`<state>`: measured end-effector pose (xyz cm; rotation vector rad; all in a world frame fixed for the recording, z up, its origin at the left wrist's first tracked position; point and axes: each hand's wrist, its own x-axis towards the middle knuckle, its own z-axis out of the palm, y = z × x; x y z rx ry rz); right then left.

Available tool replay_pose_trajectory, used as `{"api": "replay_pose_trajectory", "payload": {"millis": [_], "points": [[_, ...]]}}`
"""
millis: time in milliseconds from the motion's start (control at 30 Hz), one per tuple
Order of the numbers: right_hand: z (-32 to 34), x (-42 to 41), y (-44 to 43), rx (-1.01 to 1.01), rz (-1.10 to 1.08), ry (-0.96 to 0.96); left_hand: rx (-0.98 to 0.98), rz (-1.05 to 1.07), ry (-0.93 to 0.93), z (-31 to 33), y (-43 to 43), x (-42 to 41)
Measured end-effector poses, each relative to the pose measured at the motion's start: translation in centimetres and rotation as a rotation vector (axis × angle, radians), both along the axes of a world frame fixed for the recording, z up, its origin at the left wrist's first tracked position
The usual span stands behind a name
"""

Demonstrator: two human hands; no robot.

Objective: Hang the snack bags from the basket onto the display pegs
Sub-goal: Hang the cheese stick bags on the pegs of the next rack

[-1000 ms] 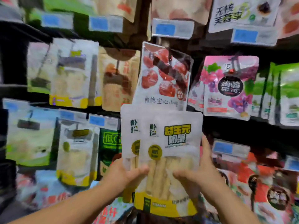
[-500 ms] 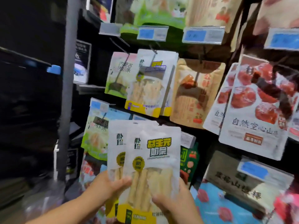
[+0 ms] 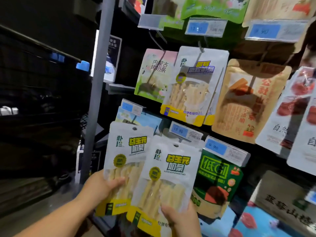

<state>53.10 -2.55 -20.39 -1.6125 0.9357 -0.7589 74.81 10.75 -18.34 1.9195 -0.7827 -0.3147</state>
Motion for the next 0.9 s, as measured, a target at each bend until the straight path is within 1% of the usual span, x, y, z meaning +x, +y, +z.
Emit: {"api": "replay_pose_trajectory", "payload": {"millis": [67,133,233,433,500,633,733,900], "points": [[-0.3,1.0,-0.5,-0.018,-0.053,0.011,0.034,0.035,-0.028,-0.2,0.5,0.8],[-0.5,1.7,-0.7,0.025,-0.123,-0.087,0.029,0.057,-0.017,-0.3,1.0,1.6],[-0.6,1.9,-0.6,0.016,-0.112,-0.141,0.002,0.076,0.047,-0.6,1.4,2.4],[-0.1,2.1,-1.5,-0.046,-0.053,-0.213,0.012,0.115,0.037,-0.7,1.4,2.9],[-0.3,2.2,-1.7,-0.052,-0.066,-0.21,0.011,0.112,0.025,-0.8,1.4,3.0],[-0.5,2.4,-2.3,-0.045,-0.11,-0.204,0.072,0.087,-0.044,-0.9,1.5,3.1],[-0.3,3.0,-3.3,-0.068,-0.113,-0.164,0.072,0.082,-0.034,-0.9,1.7,3.2],[-0.1,4.2,-5.9,-0.079,-0.184,-0.105,0.048,0.087,0.0,-0.9,1.6,2.9]]}}
